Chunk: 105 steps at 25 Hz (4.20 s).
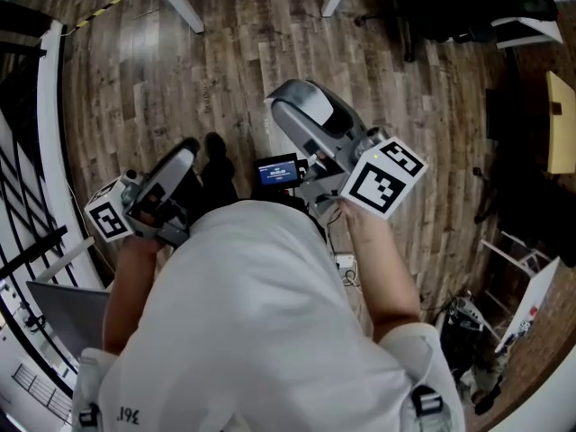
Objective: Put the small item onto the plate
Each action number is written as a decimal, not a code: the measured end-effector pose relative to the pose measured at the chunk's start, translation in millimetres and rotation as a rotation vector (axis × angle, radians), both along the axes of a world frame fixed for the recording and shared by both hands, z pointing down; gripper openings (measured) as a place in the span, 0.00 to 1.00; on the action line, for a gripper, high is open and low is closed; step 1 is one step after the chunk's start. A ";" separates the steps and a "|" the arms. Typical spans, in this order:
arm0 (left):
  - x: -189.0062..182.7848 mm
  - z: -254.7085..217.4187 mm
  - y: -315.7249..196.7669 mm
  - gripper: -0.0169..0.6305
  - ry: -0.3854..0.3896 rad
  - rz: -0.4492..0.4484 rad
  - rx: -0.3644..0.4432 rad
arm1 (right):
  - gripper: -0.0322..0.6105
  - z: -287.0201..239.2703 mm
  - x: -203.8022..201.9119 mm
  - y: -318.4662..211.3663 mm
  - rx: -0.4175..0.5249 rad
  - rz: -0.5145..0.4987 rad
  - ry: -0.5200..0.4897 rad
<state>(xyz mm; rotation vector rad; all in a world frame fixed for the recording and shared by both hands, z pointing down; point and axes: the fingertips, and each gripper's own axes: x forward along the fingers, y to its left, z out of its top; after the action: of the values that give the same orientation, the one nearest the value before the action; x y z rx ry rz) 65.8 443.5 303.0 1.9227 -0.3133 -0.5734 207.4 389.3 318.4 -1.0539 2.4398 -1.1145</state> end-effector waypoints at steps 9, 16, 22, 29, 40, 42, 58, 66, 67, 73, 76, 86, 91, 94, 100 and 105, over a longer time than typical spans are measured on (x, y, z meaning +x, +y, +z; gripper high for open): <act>-2.8 0.3 -85.9 0.18 0.025 0.083 0.004 | 0.56 -0.7 -8.4 -69.5 -0.010 0.054 0.030; -36.7 -11.7 -179.6 0.18 0.023 0.139 0.020 | 0.56 -17.0 -43.4 -155.3 -0.002 0.099 0.048; -84.2 -17.5 -256.6 0.18 0.028 0.165 0.020 | 0.56 -25.0 -90.2 -228.2 -0.004 0.122 0.061; -134.7 -10.1 -316.1 0.18 0.036 0.160 0.012 | 0.56 -22.6 -136.1 -292.6 0.001 0.131 0.068; -147.8 0.1 -382.8 0.18 0.047 0.103 -0.010 | 0.56 -15.8 -149.9 -369.6 0.000 0.075 0.093; -139.8 1.7 -403.4 0.19 0.047 0.082 -0.015 | 0.56 -13.2 -138.5 -390.7 0.008 0.063 0.113; -47.9 -13.7 -606.9 0.18 -0.007 -0.149 -0.004 | 0.56 -3.5 -60.8 -613.4 0.103 -0.191 0.238; -52.0 -0.9 -633.9 0.18 -0.017 -0.220 -0.040 | 0.56 16.7 -66.2 -654.5 0.064 -0.261 0.231; -53.0 -1.2 -635.4 0.19 -0.013 -0.225 -0.043 | 0.56 17.5 -68.1 -656.1 0.063 -0.266 0.236; -64.4 -5.4 -654.7 0.18 -0.011 -0.194 -0.040 | 0.56 21.2 -80.8 -675.9 0.067 -0.252 0.279; -77.6 -5.7 -663.9 0.18 -0.008 -0.178 -0.046 | 0.56 27.2 -90.1 -684.4 0.057 -0.230 0.306; -108.4 -5.8 -678.4 0.18 -0.017 -0.142 -0.043 | 0.56 45.4 -112.6 -700.5 0.012 -0.190 0.352; -138.7 -1.6 -679.9 0.18 -0.003 -0.160 -0.056 | 0.56 59.2 -137.3 -712.3 0.009 -0.199 0.404; -153.5 -1.5 -680.8 0.18 -0.008 -0.173 -0.048 | 0.56 72.3 -147.8 -723.8 0.004 -0.208 0.444; -162.0 3.4 -680.7 0.18 -0.012 -0.198 -0.048 | 0.56 103.0 -158.7 -751.2 0.015 -0.256 0.554; -165.7 5.7 -681.8 0.19 -0.007 -0.225 -0.060 | 0.56 126.0 -165.2 -774.8 0.006 -0.291 0.615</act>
<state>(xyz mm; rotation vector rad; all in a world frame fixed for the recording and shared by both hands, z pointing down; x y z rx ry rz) -99.9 -238.3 308.7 1.8445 -0.5501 -0.6973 42.1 -385.5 444.4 -1.2057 3.1581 -0.9580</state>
